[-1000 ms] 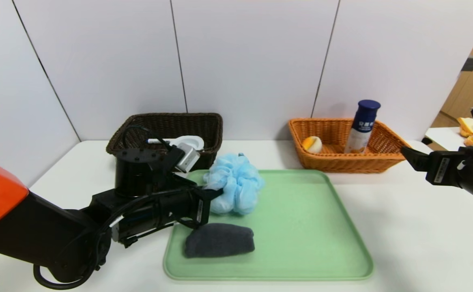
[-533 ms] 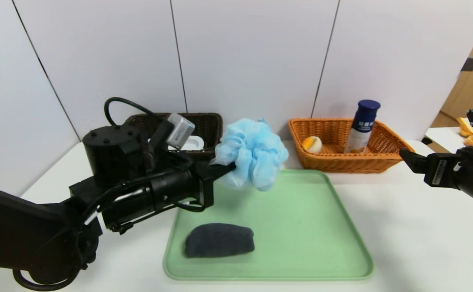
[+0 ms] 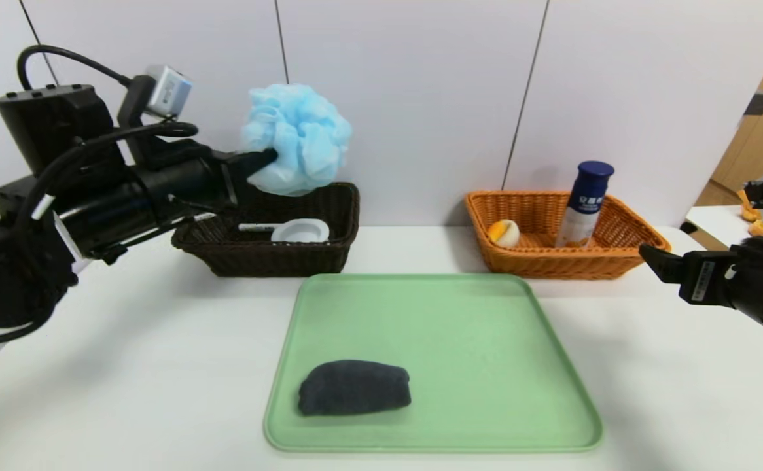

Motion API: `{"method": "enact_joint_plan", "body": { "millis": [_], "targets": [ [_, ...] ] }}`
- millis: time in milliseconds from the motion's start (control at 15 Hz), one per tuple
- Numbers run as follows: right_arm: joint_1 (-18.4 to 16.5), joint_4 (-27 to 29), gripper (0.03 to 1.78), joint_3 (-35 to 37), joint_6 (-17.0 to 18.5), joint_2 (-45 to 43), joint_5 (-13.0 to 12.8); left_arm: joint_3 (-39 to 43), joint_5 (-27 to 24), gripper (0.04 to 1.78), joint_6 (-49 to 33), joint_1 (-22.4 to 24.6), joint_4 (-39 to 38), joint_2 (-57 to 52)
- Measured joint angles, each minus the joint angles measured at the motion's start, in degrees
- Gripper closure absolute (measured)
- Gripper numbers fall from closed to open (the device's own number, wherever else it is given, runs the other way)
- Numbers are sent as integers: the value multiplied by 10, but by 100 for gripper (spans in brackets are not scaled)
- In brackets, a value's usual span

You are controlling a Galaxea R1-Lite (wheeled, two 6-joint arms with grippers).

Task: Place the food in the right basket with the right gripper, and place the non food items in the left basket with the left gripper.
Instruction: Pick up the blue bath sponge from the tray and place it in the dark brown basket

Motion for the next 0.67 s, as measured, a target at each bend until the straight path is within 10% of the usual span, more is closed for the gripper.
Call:
{"method": "enact_joint_plan", "body": {
  "millis": [267, 667],
  "targets": [
    [0, -17, 12, 12, -1, -9, 0, -88, -1, 176, 26, 99, 162, 24],
    [0, -44, 12, 47, -2, -20, -1, -137, 4, 176, 57, 127, 235, 89]
  ]
}}
